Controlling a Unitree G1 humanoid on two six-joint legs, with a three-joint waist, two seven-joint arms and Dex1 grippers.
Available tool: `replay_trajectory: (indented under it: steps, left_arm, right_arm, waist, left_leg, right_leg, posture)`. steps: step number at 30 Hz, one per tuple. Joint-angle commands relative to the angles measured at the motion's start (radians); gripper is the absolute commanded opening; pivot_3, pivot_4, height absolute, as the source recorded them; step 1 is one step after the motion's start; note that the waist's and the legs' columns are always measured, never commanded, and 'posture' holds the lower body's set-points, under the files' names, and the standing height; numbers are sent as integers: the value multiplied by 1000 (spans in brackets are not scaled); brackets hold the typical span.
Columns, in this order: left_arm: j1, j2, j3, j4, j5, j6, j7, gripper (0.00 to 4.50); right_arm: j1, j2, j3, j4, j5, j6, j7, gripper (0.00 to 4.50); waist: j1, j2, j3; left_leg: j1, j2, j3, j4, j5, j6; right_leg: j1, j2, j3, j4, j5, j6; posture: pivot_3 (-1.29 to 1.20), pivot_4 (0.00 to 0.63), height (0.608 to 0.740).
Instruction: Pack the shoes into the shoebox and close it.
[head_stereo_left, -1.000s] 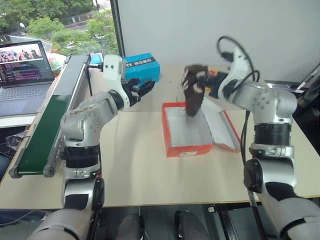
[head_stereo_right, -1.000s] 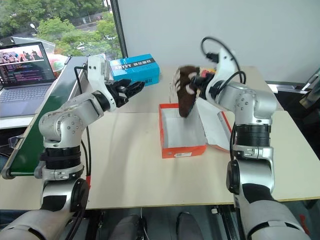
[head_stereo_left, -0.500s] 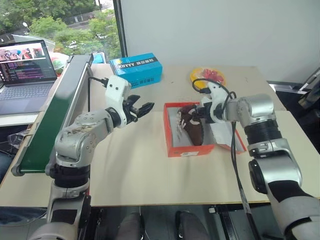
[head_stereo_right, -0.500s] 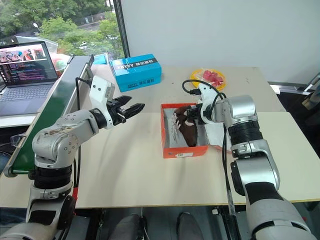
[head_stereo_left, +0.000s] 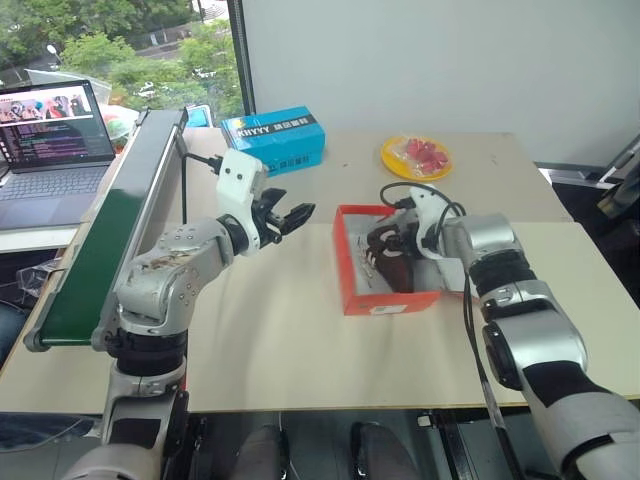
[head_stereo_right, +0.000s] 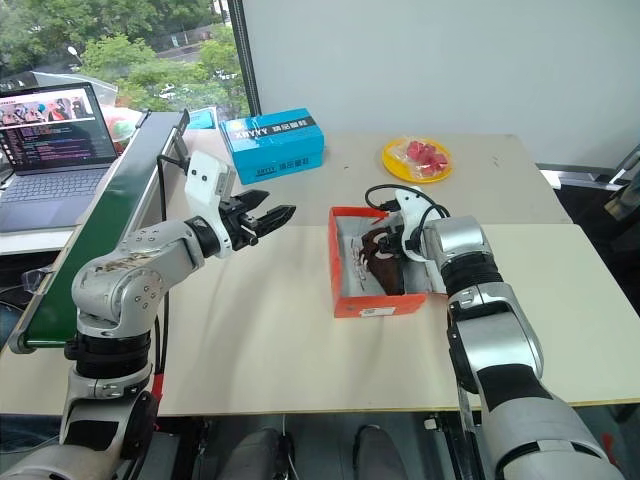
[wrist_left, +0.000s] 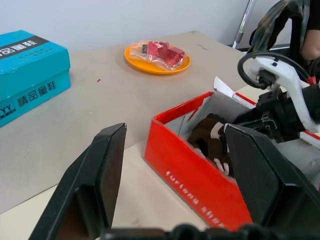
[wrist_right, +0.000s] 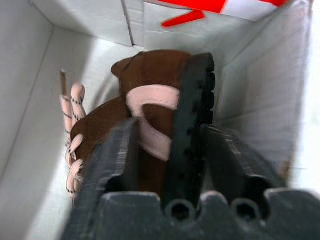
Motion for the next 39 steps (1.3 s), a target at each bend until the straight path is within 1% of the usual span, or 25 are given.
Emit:
replay_trajectory:
  steps: [1, 2, 3, 8, 10, 12, 14, 16, 17, 18, 19, 20, 21, 22, 28, 30, 32, 35, 39]
  left_arm:
    - [-16, 14, 10, -36, -3, -11, -3, 3353]
    - [-15, 17, 12, -35, -2, -10, -1, 3353]
    - [-13, 20, 15, -36, -2, -7, 1, 3353]
    - [2, 33, 48, -31, -4, 18, 26, 3353]
    - [12, 43, 60, -27, 1, 24, 36, 3353]
    - [17, 43, 72, -26, 0, 30, 47, 3353]
    - [19, 35, 89, -24, -5, 39, 64, 3353]
    - [31, 42, 99, -24, 3, 40, 76, 3353]
    - [48, 46, 110, -27, 9, 41, 88, 3353]
    - [66, 50, 122, -30, 16, 37, 98, 3594]
    - [85, 53, 135, -32, 20, 33, 106, 3845]
    - [103, 57, 146, -35, 29, 25, 118, 4046]
    - [122, 60, 161, -39, 35, 12, 128, 4389]
    - [142, 62, 175, -44, 43, 0, 140, 4458]
    - [281, 54, 254, -70, 113, -137, 202, 4458]
    - [320, 36, 289, -77, 115, -175, 219, 4458]
    - [373, 32, 317, -70, 156, -232, 253, 4458]
    - [418, 28, 372, -46, 177, -292, 284, 4458]
    - [463, 42, 443, 10, 187, -360, 289, 4458]
  right_arm:
    - [-24, -12, -27, -66, -28, 4, -13, 3975]
    - [-24, -12, -32, -103, -21, 21, -11, 4355]
    - [-25, -12, -41, -147, -9, 45, -6, 4481]
    - [-32, -2, -126, -420, 81, 191, 9, 4481]
    - [-21, -6, -155, -538, 115, 197, 26, 4481]
    - [0, -4, -183, -612, 153, 194, 52, 4481]
    - [24, -24, -158, -671, 160, 199, 89, 4481]
    - [61, -54, -97, -740, 170, 160, 183, 4481]
    - [73, -28, -156, -769, 262, 187, 235, 4481]
    - [86, -6, -206, -792, 328, 175, 277, 4497]
    - [99, -2, -221, -806, 348, 159, 296, 4500]
    - [118, -12, -205, -818, 336, 136, 305, 4500]
    - [141, -22, -180, -828, 316, 99, 315, 4500]
    - [164, -25, -165, -834, 306, 83, 318, 4500]
    - [282, -11, -118, -846, 289, -19, 349, 4500]
    - [307, -8, -87, -833, 228, -111, 326, 4500]
    - [325, 27, -92, -806, 183, -216, 275, 4500]
    - [334, 90, -130, -772, 186, -316, 236, 4500]
    - [340, 103, -99, -724, 137, -383, 217, 4500]
  waist:
    - [0, 0, 0]
    - [0, 0, 0]
    - [0, 0, 0]
    - [-2, 0, 0]
    - [-3, 0, 0]
    - [-2, 0, 0]
    - [-1, 0, 0]
    - [2, 0, 0]
    - [2, 0, 0]
    - [1, 0, 0]
    - [1, 0, 0]
    - [0, 0, 0]
    - [-1, 0, 0]
    - [-1, 0, 0]
    - [0, 0, 0]
    - [0, 0, 0]
    - [-2, 0, 0]
    - [-1, 0, 0]
    - [0, 0, 0]
  left_leg:
    - [0, 0, 0, 0, 0, 0]
    - [0, 0, 0, 0, 0, 0]
    - [0, 0, 0, 0, 0, 1]
    - [0, 1, 0, 0, -1, 1]
    - [0, 1, 0, 0, -2, 4]
    - [0, 1, 0, 0, -3, 6]
    - [0, 1, -1, 0, -4, 6]
    - [0, 0, -1, 0, -4, 7]
    - [0, 0, -1, 0, -4, 7]
    - [0, 0, -1, 0, -4, 7]
    - [0, 0, -1, 0, -4, 7]
    - [0, 0, -1, 0, -4, 7]
    - [0, 0, -1, 0, -4, 7]
    - [0, 1, -1, 0, -4, 7]
    - [0, 1, 0, 0, -4, 7]
    - [0, 0, 0, 0, -4, 7]
    - [0, 0, 0, 0, -4, 7]
    - [1, 1, 0, 0, -4, 6]
    - [1, 1, 0, 0, -4, 6]
  right_leg:
    - [0, 0, 0, 0, 0, 0]
    - [0, 0, 0, 0, 0, 0]
    - [0, 0, 0, 0, 0, 0]
    - [-1, 1, 0, 1, 0, 0]
    - [-2, 1, 1, 1, 0, 0]
    - [-2, 1, 1, 1, 0, 0]
    - [-1, 0, 0, 1, 0, 0]
    - [-1, 0, 0, 1, 0, 0]
    - [0, 0, -1, 0, 0, 0]
    - [0, 0, -1, 0, 0, 0]
    - [0, 0, 0, 0, 0, 0]
    - [0, 0, 0, 0, 0, 0]
    - [-1, 0, 0, 1, 0, 0]
    - [-1, 0, 0, 1, 0, 0]
    - [-1, 0, 0, 1, 0, 0]
    - [-1, 0, 0, 1, 0, 0]
    - [-1, 0, 0, 1, 0, 0]
    - [-1, 0, 1, 1, 0, -1]
    - [-1, 0, 0, 1, 0, -1]
  posture:
    - [0, 150, 740]
    - [0, 150, 740]
    - [0, 150, 740]
    - [0, 150, 740]
    - [0, 150, 740]
    - [0, 150, 740]
    - [0, 150, 740]
    - [0, 150, 740]
    - [0, 150, 740]
    - [0, 150, 740]
    - [0, 150, 740]
    - [0, 150, 740]
    - [0, 150, 740]
    - [0, 150, 740]
    - [0, 150, 740]
    - [0, 150, 740]
    - [0, 150, 740]
    - [0, 150, 740]
    - [0, 150, 740]
